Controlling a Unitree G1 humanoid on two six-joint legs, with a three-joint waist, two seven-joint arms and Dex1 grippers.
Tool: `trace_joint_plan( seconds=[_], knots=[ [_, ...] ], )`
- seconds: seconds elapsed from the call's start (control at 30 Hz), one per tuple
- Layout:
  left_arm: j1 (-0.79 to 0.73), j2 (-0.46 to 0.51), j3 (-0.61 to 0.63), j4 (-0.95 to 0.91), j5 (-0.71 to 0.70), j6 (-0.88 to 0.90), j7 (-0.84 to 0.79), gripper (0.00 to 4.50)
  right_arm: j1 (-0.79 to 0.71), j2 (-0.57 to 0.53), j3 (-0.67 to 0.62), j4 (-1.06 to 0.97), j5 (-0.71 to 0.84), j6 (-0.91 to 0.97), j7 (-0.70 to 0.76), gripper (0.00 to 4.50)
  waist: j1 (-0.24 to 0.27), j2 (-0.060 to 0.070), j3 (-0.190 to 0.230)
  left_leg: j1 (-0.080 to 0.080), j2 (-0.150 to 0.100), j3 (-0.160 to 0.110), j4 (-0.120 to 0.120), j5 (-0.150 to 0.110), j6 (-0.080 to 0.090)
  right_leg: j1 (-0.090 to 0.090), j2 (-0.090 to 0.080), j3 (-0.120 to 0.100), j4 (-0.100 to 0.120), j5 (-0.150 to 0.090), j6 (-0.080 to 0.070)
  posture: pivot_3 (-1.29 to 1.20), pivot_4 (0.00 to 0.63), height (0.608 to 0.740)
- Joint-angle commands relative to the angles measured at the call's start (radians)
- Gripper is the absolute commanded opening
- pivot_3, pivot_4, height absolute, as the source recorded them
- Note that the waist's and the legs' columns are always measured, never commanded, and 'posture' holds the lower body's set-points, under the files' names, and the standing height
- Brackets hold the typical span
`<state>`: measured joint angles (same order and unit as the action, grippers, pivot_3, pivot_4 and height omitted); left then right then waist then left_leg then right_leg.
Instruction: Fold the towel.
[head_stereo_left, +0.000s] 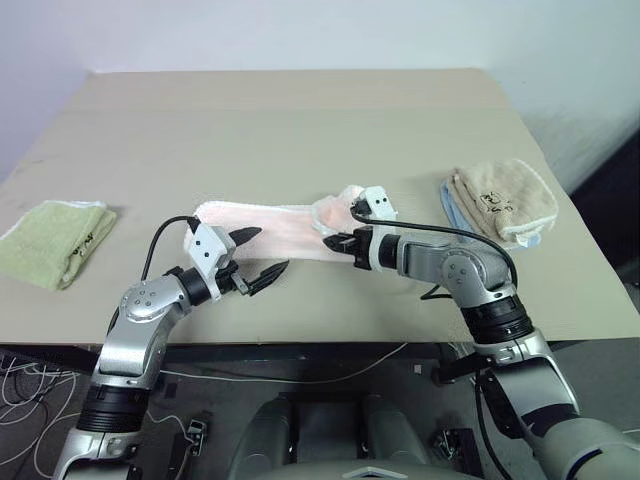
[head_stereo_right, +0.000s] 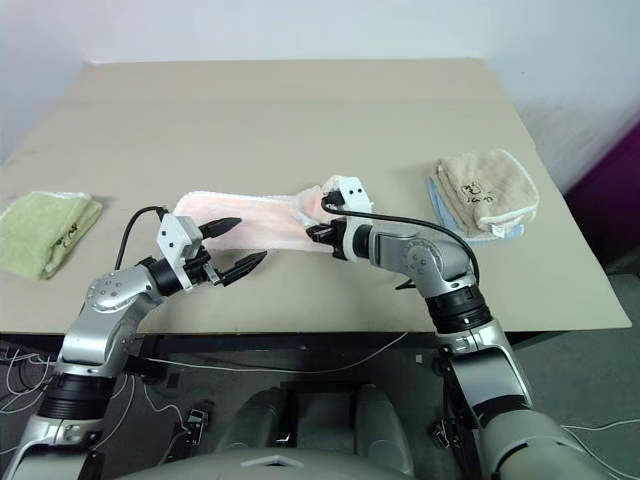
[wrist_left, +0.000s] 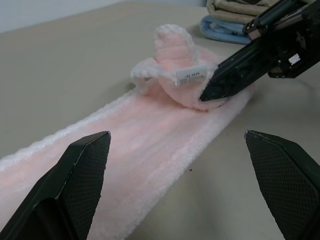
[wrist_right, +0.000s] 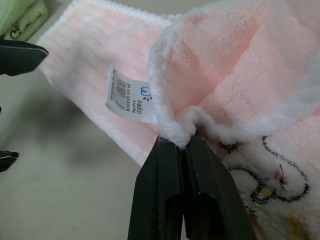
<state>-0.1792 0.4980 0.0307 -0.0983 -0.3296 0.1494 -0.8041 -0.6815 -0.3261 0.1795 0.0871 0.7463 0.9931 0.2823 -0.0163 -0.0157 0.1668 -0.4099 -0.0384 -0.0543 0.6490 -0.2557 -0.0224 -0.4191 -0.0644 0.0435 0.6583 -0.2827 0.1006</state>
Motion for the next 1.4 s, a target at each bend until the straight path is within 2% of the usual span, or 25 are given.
trace_joint_plan(
  seconds=[0.03, 0.07, 0.17, 0.33, 0.47, 0.57, 0.67, 0.7, 0.77, 0.87, 1.03, 1.13, 1.4],
  knots=[
    [0.005, 0.001, 0.006, -0.055, -0.005, 0.002, 0.011, 4.50, -0.015, 0.025, -0.031, -0.015, -0.028, -0.002, 0.035, 0.01, 0.000, 0.000, 0.000, 0.000, 0.000, 0.000, 0.000, 0.000, 0.000, 0.000, 0.000, 0.000, 0.000, 0.000, 0.000, 0.00, 0.150, 0.740],
    [0.006, 0.001, 0.006, -0.056, -0.005, 0.003, 0.012, 4.50, -0.014, 0.029, -0.035, -0.016, -0.033, 0.001, 0.041, 0.01, 0.000, 0.000, 0.000, 0.000, 0.000, 0.000, 0.000, 0.000, 0.000, 0.000, 0.000, 0.000, 0.000, 0.000, 0.000, 0.00, 0.150, 0.740],
    [0.005, 0.001, 0.002, -0.056, -0.007, 0.006, 0.013, 4.50, -0.003, 0.044, -0.061, -0.043, -0.019, 0.028, 0.059, 0.65, 0.000, 0.000, 0.000, 0.000, 0.000, 0.000, 0.000, 0.000, 0.000, 0.000, 0.000, 0.000, 0.000, 0.000, 0.000, 0.00, 0.150, 0.740],
    [0.003, 0.001, -0.002, -0.058, -0.008, 0.013, 0.012, 4.50, 0.013, 0.047, -0.096, -0.109, -0.010, 0.071, 0.073, 2.33, 0.001, 0.000, 0.000, 0.000, 0.000, 0.000, 0.000, 0.000, 0.000, 0.000, 0.000, 0.000, 0.000, 0.000, 0.000, 0.00, 0.150, 0.740],
    [0.008, 0.007, 0.003, -0.062, -0.011, 0.016, 0.010, 4.50, 0.028, 0.006, -0.130, -0.226, -0.007, 0.051, 0.109, 3.68, 0.001, 0.000, 0.000, 0.000, 0.000, 0.000, 0.000, 0.000, 0.000, 0.000, -0.001, 0.000, 0.000, 0.000, 0.000, 0.00, 0.150, 0.740],
    [0.019, 0.014, 0.023, -0.069, -0.021, 0.026, 0.015, 4.50, 0.030, -0.046, -0.185, -0.297, 0.001, 0.017, 0.159, 3.68, 0.002, 0.000, 0.000, 0.000, 0.000, 0.000, 0.000, 0.000, 0.000, 0.000, -0.001, 0.000, 0.000, 0.000, 0.000, 0.00, 0.150, 0.740],
    [0.034, 0.018, 0.044, -0.080, -0.038, 0.036, 0.021, 4.50, 0.018, -0.078, -0.234, -0.287, -0.010, -0.020, 0.181, 3.68, 0.002, 0.000, 0.000, 0.000, 0.000, 0.000, -0.001, 0.000, 0.000, 0.000, -0.001, 0.000, -0.001, 0.000, 0.000, 0.00, 0.150, 0.740],
    [0.040, 0.018, 0.049, -0.083, -0.041, 0.039, 0.025, 4.50, 0.011, -0.084, -0.249, -0.260, -0.026, -0.042, 0.180, 3.50, 0.001, 0.000, 0.000, 0.000, 0.000, 0.000, -0.001, 0.000, 0.000, 0.000, -0.001, 0.000, -0.001, 0.000, 0.000, 0.00, 0.150, 0.740],
    [0.051, 0.017, 0.052, -0.088, -0.043, 0.043, 0.030, 4.50, 0.004, -0.103, -0.244, -0.198, -0.076, -0.096, 0.200, 3.09, 0.001, 0.000, 0.000, 0.000, 0.000, 0.000, -0.001, 0.000, 0.000, 0.000, -0.001, 0.000, -0.001, 0.000, 0.000, 0.00, 0.150, 0.740],
    [0.061, 0.012, 0.048, -0.093, -0.043, 0.048, 0.040, 4.50, -0.003, -0.104, -0.187, -0.107, -0.168, -0.203, 0.243, 2.11, 0.000, 0.000, 0.000, 0.000, 0.000, 0.000, -0.001, 0.000, 0.000, 0.000, -0.001, 0.000, -0.001, 0.000, 0.000, 0.00, 0.150, 0.740],
    [0.056, -0.001, 0.037, -0.108, -0.043, 0.067, 0.061, 4.50, -0.035, -0.051, -0.037, 0.146, -0.386, -0.488, 0.327, 0.38, -0.003, 0.000, 0.000, 0.000, 0.000, 0.000, -0.001, 0.000, 0.000, 0.000, 0.000, 0.000, -0.001, 0.000, 0.000, 0.00, 0.150, 0.740],
    [0.068, -0.001, 0.041, -0.123, -0.043, 0.077, 0.069, 4.50, -0.060, 0.008, -0.001, 0.265, -0.440, -0.591, 0.370, 0.38, -0.001, 0.000, 0.000, 0.000, 0.000, 0.001, -0.001, 0.000, 0.000, -0.001, 0.000, 0.000, -0.001, 0.000, 0.000, 0.00, 0.150, 0.740],
    [0.124, -0.002, 0.052, -0.176, -0.051, 0.099, 0.098, 4.50, -0.043, 0.095, 0.085, 0.435, -0.585, -0.702, 0.412, 0.38, -0.001, 0.000, 0.000, 0.000, 0.000, 0.000, -0.001, 0.000, -0.001, 0.000, 0.000, 0.000, -0.001, 0.000, 0.000, 0.00, 0.150, 0.740]
  ],
)
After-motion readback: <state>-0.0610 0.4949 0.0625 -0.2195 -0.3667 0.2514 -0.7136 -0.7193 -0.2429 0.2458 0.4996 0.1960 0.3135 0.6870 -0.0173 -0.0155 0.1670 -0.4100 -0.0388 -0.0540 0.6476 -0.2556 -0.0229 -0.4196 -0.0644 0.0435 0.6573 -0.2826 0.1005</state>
